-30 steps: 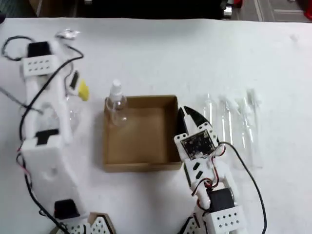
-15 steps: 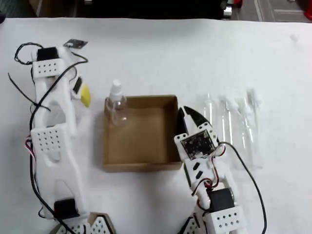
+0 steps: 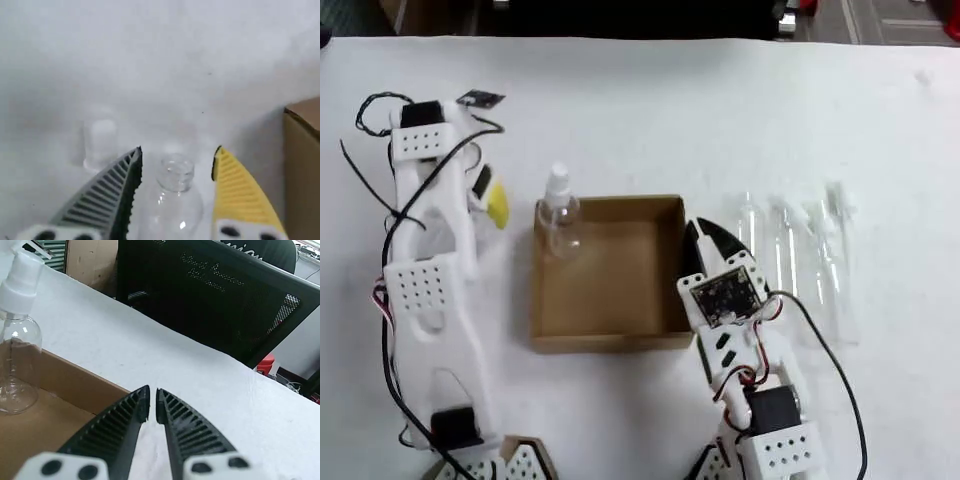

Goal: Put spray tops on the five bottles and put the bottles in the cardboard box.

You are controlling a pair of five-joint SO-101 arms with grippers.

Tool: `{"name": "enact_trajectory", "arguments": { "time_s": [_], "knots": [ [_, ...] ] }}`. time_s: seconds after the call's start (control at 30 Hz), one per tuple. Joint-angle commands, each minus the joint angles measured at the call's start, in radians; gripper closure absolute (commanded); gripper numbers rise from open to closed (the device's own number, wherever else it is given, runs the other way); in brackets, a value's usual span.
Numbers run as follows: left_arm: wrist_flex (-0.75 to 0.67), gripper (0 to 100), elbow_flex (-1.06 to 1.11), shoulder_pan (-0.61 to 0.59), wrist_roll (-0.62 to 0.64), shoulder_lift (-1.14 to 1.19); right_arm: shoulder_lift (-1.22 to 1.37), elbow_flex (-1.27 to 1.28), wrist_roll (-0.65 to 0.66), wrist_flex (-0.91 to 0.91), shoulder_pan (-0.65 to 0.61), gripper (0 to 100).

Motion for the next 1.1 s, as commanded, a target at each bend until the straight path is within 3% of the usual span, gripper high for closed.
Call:
{"name": "enact_trajectory", "arguments": {
  "time_s": [0.0, 0.27, 0.73, 0.9, 1.07],
  "knots": [
    [0.008, 87, -0.006, 0.027, -0.009, -0.015, -0.001, 0.014, 0.011, -0.018, -0.008, 98.4],
    [0.015, 98, 0.006, 0.053, -0.041, -0.027, -0.001, 0.014, 0.011, -0.018, -0.005, 98.4],
    [0.018, 98, 0.048, 0.071, 0.041, -0.323, -0.001, 0.014, 0.011, -0.021, -0.005, 98.4],
    [0.018, 98, 0.155, 0.127, 0.049, -0.467, -0.001, 0.014, 0.011, -0.021, -0.004, 98.4],
    [0.009, 98, 0.241, 0.186, 0.137, -0.638, -0.001, 0.014, 0.011, -0.021, -0.004, 98.4]
  ]
}}
